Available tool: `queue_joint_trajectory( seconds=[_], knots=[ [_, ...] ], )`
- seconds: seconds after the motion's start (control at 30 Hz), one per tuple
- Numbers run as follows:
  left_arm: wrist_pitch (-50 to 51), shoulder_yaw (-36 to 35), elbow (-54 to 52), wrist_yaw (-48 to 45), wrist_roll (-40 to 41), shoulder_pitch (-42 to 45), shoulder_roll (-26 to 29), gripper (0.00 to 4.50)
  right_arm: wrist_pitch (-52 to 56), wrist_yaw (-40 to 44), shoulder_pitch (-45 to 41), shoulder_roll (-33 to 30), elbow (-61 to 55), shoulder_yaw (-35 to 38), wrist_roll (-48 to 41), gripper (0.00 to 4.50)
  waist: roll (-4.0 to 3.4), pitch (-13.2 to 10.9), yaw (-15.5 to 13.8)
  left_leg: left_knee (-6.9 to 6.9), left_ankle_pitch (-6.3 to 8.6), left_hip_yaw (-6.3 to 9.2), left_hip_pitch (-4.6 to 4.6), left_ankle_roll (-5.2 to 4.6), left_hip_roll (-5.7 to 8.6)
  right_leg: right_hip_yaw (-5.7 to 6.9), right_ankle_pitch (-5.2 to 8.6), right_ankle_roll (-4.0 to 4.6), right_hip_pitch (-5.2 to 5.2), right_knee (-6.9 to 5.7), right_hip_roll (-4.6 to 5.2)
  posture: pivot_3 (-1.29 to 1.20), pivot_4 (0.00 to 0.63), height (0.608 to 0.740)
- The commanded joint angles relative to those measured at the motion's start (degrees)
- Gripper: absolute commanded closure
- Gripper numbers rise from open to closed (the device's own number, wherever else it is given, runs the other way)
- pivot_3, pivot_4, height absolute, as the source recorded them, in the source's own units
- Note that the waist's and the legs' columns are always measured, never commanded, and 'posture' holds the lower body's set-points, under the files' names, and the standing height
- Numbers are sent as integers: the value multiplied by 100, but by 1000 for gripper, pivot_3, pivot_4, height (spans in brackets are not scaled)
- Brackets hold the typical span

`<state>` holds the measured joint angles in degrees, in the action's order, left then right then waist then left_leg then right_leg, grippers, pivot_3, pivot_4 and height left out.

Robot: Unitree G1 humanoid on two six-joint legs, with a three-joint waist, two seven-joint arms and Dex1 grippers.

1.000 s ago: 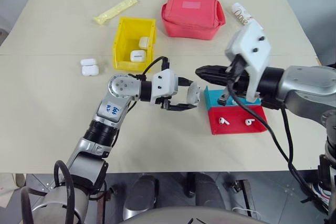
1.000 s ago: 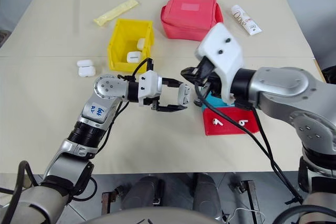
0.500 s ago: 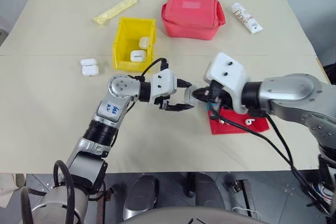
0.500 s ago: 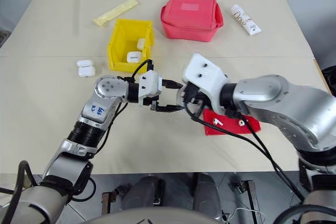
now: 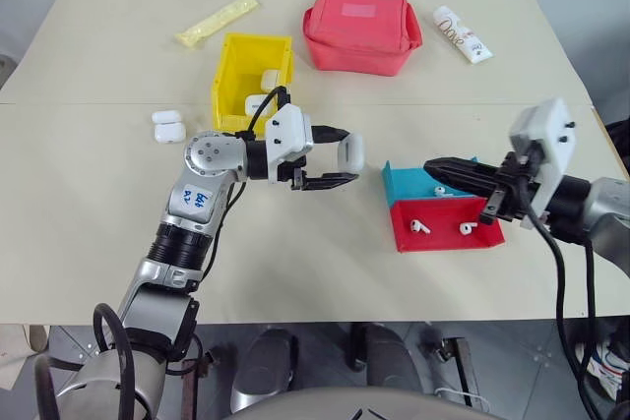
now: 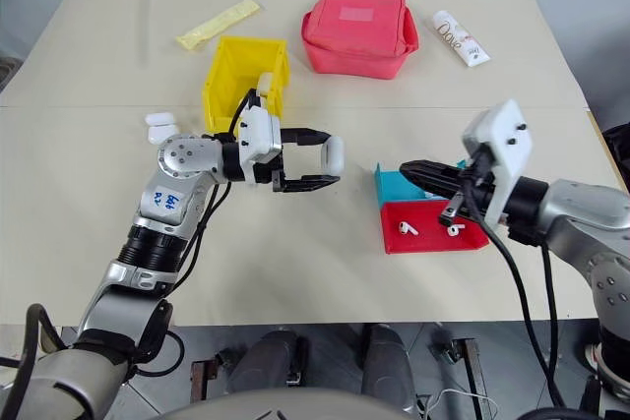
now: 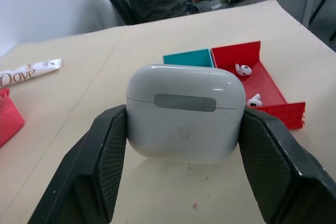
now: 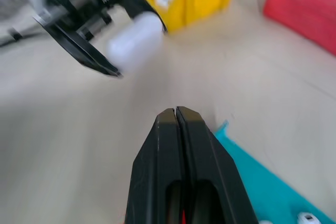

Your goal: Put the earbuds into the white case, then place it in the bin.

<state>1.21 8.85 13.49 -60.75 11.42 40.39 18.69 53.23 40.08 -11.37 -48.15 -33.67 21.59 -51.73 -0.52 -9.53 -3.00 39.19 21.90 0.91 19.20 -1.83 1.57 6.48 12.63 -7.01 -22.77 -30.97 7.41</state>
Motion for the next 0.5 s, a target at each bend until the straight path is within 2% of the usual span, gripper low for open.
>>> queue_joint_trajectory(
  seconds=[0.03, 0.2, 0.4, 0.5],
  knots=[
    [-10, -199, -212, 95, 220, 101, -10, 1684, -282, 751, 447, 51, 87, 635, -618, 3893, 0, 0, -6, 0, 0, 1, 0, 0, 1, 0, 0, 0, 0, 0, 1, 0, 150, 740],
    [46, -361, -34, 267, 182, 168, 100, 1684, -825, 1614, 848, -90, 488, 644, -405, 2174, 0, 0, 2, 0, 0, -1, -3, 0, 1, -2, 0, 0, 4, 1, 0, 0, 150, 740],
    [41, -795, 755, 1300, -87, 353, 177, 1684, -1119, 1573, 684, -148, 718, 509, -68, 108, -1, 0, 2, 0, 0, 2, -4, 2, -1, -1, 0, 0, 1, 0, -1, 0, 150, 740],
    [132, -992, 1154, 1956, -347, 521, 358, 1684, -1185, 1514, 723, -134, 749, 492, 43, 49, 1, -1, -8, 0, 0, 0, -2, 3, 2, 0, 0, -1, 1, 0, 0, 0, 150, 740]
  ],
)
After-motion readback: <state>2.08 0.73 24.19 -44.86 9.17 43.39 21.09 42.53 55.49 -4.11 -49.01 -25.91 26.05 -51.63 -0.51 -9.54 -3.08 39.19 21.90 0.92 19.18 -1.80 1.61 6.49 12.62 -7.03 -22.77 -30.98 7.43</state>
